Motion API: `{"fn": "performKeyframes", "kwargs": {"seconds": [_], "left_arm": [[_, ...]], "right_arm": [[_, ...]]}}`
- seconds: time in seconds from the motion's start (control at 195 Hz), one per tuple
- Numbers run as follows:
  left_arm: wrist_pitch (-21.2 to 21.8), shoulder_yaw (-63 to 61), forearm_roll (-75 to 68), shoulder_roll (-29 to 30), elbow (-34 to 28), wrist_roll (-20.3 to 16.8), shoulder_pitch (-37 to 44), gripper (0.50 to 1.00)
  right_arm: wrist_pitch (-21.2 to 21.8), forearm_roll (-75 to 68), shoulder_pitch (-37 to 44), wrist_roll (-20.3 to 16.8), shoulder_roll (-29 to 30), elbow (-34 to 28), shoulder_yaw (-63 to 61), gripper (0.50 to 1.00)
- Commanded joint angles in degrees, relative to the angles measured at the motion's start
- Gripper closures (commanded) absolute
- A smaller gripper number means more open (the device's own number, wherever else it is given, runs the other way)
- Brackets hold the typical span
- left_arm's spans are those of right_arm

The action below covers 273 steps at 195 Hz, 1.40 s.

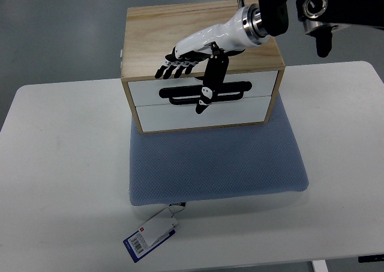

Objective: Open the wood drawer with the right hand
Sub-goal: 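Lower the right hand and hook fingers around the upper drawer's black handle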

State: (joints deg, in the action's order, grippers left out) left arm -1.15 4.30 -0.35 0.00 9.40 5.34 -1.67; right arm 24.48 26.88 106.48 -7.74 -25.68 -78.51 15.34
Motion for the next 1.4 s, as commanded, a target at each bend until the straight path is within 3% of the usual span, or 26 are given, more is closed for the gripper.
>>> {"fn": "performKeyframes", "kwargs": {"seconds": [0.0, 0.493, 1.396], "left_arm": [[0.00, 0.00, 0.00, 0.00, 0.00, 0.02, 0.00, 0.500], [0.00, 0.00, 0.00, 0.00, 0.00, 0.02, 0.00, 0.500], [0.00, 0.00, 0.00, 0.00, 0.00, 0.02, 0.00, 0.500]], "right_arm": [[-1.01, -0.95, -0.92, -0.87, 0.80, 0.02, 0.57, 0.581], [-5.93, -4.64, -3.38, -4.12, 2.03, 1.52, 4.35, 0.583], [-4.79, -3.33, -3.74, -5.88, 1.60, 1.61, 7.42, 0.583]]}}
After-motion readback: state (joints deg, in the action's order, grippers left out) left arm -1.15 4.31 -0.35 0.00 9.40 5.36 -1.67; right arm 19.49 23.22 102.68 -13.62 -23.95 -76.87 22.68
